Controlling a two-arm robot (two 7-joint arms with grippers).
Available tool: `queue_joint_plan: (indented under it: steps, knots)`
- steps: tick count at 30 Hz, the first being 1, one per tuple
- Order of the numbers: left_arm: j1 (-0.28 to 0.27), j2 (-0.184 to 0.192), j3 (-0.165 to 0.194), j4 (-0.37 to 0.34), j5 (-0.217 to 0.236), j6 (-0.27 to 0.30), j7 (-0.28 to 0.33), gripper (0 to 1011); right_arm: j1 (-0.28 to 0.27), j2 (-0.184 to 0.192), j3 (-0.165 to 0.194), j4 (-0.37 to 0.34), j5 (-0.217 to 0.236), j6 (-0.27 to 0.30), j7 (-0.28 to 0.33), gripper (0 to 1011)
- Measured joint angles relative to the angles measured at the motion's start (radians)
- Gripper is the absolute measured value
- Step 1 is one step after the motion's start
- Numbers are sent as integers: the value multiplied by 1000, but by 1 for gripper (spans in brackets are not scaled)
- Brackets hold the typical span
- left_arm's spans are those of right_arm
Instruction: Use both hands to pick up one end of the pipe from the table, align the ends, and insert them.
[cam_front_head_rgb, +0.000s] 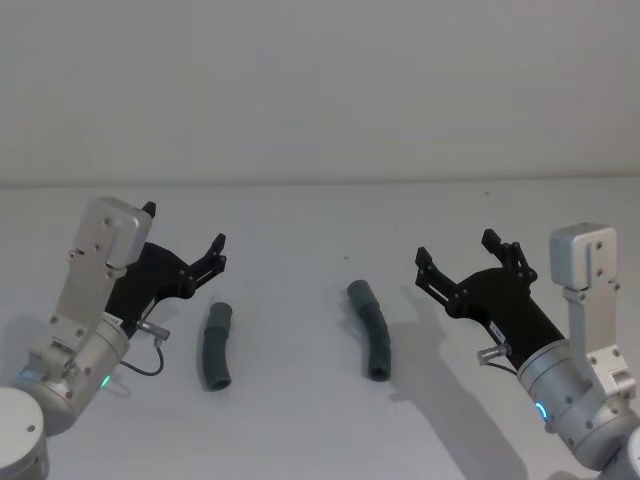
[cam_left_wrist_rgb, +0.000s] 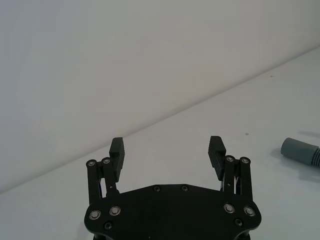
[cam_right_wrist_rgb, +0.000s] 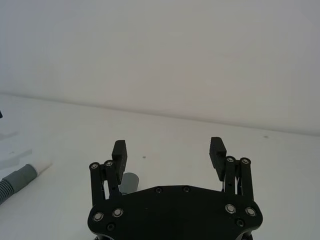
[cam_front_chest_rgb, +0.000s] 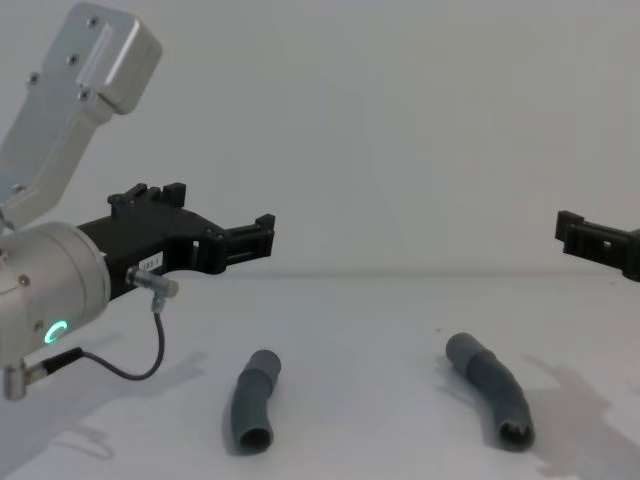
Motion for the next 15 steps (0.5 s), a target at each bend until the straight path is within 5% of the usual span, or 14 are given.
queue_joint_plan:
  steps: [15]
  knots:
    - [0,0,0,0,0,0,0,1001,0,0,0,0,0,0,0,1004]
